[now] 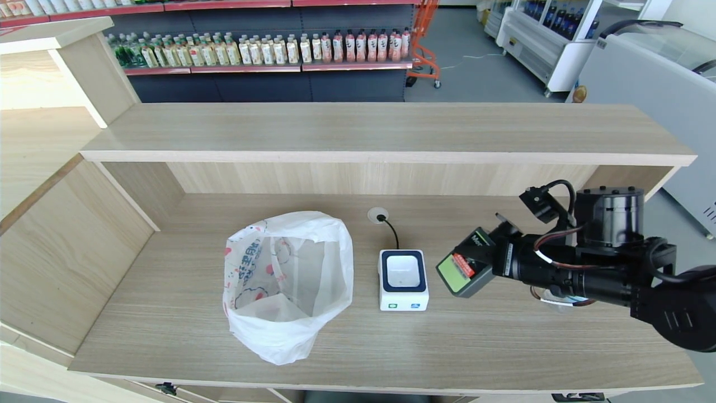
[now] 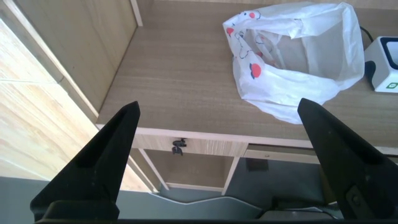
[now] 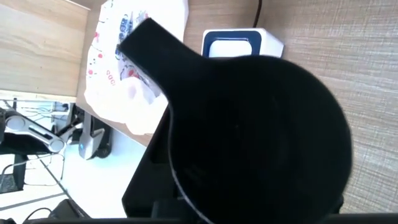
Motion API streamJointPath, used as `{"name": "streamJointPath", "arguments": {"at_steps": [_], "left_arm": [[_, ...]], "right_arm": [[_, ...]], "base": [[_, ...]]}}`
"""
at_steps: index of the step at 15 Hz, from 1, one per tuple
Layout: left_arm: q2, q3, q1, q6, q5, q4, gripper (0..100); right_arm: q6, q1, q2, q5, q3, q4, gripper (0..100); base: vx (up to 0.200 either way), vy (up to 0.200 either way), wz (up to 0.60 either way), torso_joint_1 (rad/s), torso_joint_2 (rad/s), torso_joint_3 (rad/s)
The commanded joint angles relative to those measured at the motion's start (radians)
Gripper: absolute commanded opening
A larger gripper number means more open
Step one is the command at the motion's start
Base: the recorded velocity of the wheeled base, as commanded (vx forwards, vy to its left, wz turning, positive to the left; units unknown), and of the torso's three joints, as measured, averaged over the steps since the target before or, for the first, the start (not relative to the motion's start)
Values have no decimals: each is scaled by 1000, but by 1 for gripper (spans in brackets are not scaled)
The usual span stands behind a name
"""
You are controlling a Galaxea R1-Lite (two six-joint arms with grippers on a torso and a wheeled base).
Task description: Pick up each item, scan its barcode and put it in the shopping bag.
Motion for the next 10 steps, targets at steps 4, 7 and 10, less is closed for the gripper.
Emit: {"name": "streamJointPath", "arguments": {"at_steps": [4, 7, 10], "left_arm": [[0, 0, 0, 0, 0, 1, 100], [0, 0, 0, 1, 0, 1, 100], [0, 0, 0, 1, 0, 0, 100]], "right_arm": [[-2, 21, 68, -13, -49, -1, 0], [-14, 45, 119, -15, -55, -65, 0], [-23, 71, 177, -13, -94, -123, 0]], "base": [[0, 50, 0, -1, 1, 3], [0, 0, 0, 0, 0, 0], [0, 0, 0, 0, 0, 0]]}}
